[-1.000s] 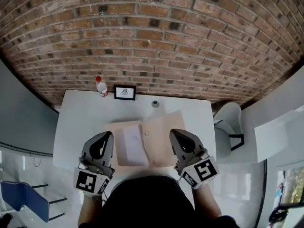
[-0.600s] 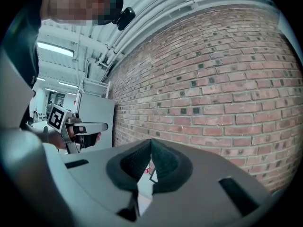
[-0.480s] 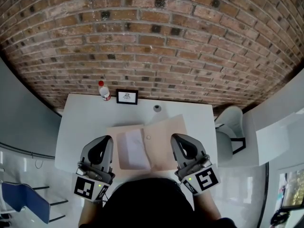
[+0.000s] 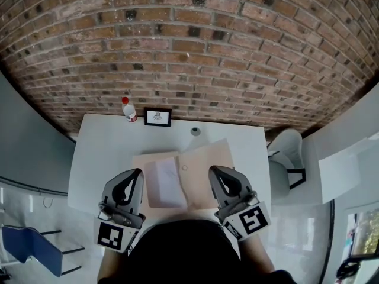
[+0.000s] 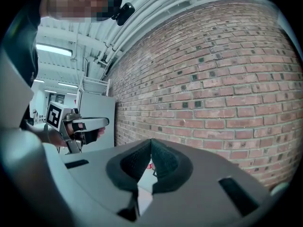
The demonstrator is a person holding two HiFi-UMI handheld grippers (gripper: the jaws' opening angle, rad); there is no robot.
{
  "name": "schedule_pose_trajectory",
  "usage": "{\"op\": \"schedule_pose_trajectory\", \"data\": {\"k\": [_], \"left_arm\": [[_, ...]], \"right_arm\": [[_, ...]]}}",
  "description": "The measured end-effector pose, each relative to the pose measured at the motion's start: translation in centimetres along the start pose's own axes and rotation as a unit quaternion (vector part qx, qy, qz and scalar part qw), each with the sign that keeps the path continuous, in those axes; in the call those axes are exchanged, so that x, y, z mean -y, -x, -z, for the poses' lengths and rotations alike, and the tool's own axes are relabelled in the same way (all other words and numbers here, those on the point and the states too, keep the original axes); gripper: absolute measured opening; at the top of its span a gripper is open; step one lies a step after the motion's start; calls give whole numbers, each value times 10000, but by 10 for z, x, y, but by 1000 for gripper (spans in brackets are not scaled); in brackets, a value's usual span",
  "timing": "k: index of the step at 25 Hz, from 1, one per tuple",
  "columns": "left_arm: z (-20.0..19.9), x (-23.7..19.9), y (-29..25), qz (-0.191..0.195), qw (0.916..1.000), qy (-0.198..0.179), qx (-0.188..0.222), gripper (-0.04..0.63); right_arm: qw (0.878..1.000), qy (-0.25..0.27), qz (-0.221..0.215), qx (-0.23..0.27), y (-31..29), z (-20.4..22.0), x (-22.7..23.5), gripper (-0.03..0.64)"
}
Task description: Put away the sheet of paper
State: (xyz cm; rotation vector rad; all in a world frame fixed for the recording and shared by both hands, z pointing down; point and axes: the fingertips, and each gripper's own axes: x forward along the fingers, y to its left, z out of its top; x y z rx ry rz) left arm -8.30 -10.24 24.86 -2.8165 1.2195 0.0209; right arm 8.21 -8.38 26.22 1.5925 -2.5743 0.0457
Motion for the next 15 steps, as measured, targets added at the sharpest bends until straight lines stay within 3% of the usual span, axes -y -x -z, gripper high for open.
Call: {"op": "schedule_pose_trajectory", "data": {"k": [6, 15], "left_arm": [[5, -11, 10, -125, 9974, 705, 57, 2], [16, -12, 20, -188, 9968, 780, -37, 2]], "right_arm": [[9999, -108, -5, -87, 4, 8, -5, 9], [9995, -210, -8, -246, 4, 21, -7, 9]]}}
